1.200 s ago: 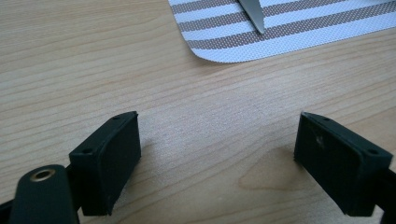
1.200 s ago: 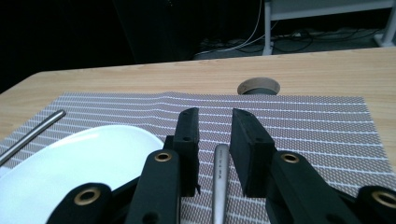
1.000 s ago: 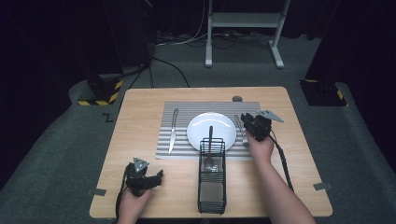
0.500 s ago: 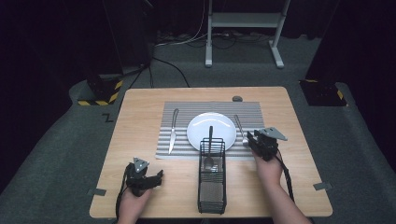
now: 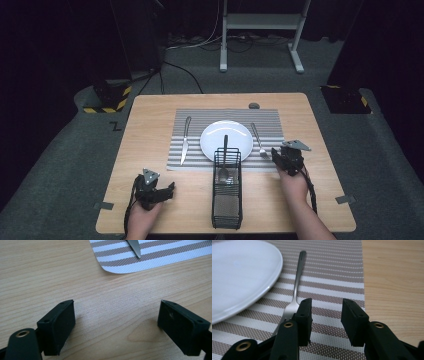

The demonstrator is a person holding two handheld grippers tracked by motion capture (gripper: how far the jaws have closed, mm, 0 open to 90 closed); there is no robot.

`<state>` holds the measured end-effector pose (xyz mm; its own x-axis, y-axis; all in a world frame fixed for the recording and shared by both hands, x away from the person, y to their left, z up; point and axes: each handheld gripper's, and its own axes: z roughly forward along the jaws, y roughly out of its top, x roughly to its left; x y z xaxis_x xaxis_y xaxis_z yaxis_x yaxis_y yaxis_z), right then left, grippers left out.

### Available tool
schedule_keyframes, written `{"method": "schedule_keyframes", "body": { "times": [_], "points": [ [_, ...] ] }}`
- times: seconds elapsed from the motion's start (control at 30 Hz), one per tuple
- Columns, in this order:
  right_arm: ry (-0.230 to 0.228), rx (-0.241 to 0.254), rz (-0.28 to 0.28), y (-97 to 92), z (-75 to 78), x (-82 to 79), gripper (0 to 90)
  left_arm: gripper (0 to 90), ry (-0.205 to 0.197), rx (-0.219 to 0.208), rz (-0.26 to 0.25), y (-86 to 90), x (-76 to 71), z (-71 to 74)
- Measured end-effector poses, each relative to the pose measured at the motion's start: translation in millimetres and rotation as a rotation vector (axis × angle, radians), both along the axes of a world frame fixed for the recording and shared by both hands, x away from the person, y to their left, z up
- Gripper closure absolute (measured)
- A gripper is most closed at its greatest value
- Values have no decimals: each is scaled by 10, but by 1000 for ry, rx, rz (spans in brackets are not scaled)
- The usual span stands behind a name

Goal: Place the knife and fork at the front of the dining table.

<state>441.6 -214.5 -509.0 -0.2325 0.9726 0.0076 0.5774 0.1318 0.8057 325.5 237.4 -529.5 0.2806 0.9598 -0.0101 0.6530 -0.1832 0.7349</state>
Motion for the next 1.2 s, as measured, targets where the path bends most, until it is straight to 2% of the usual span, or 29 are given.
{"method": "schedule_keyframes", "body": {
  "times": [0.2,0.23,0.43,0.73,0.83,0.93,1.03,1.2],
  "points": [
    [65,-13,2,19,-108,16,596,143,1,0,-1,0,1,0],
    [63,-25,13,29,-117,-13,596,142,1,1,-1,0,1,0],
    [67,-15,26,59,-122,-93,591,143,-2,4,2,-4,-2,0],
    [59,-18,75,233,-128,-186,590,143,-1,4,3,-4,-1,0],
    [53,-22,69,252,-125,-200,563,143,-1,5,3,-4,-2,1],
    [36,-15,58,208,-99,-220,538,142,-1,4,4,-5,-2,0],
    [2,21,53,141,-55,-268,494,143,-1,4,4,-4,-2,0],
    [-126,94,81,74,69,-449,444,142,-1,6,6,-6,-2,0]
  ]
}}
